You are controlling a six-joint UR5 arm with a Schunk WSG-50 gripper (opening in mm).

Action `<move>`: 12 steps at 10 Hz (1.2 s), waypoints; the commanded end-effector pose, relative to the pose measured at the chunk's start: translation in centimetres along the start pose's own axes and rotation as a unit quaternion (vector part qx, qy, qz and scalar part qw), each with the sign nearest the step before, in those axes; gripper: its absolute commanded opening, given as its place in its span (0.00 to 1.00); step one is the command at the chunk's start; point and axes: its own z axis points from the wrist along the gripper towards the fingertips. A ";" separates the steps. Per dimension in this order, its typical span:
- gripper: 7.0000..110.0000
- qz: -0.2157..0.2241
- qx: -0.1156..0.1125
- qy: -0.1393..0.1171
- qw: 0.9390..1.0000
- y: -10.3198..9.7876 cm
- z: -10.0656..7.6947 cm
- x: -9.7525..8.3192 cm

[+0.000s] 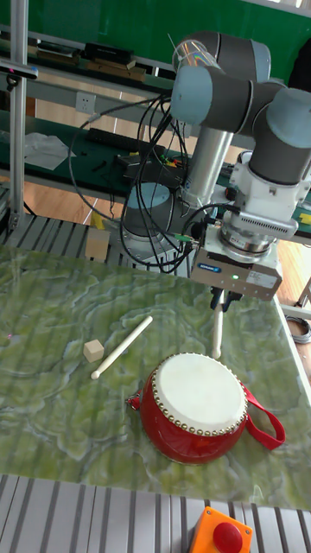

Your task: Play the drum

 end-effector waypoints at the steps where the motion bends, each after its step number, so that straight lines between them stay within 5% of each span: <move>1: 0.00 -0.010 0.011 0.059 0.998 -1.2 1.1 0.1; 3: 0.00 -0.023 0.035 0.116 0.992 -3.4 1.8 0.9; 4: 0.00 -0.016 0.038 0.092 0.995 -3.7 2.7 -0.4; 6: 0.00 -0.012 0.012 0.005 1.000 -2.1 2.1 -4.0; 8: 0.00 -0.020 0.018 -0.037 0.999 -2.4 1.9 -6.0; 9: 0.00 -0.023 0.016 -0.036 0.999 -2.3 1.6 -5.8; 10: 0.00 -0.026 -0.012 0.028 0.999 -1.1 1.7 -2.5; 11: 0.00 -0.034 -0.058 0.103 0.992 0.5 1.6 0.9; 12: 0.00 -0.044 -0.074 0.158 0.984 0.6 1.5 3.3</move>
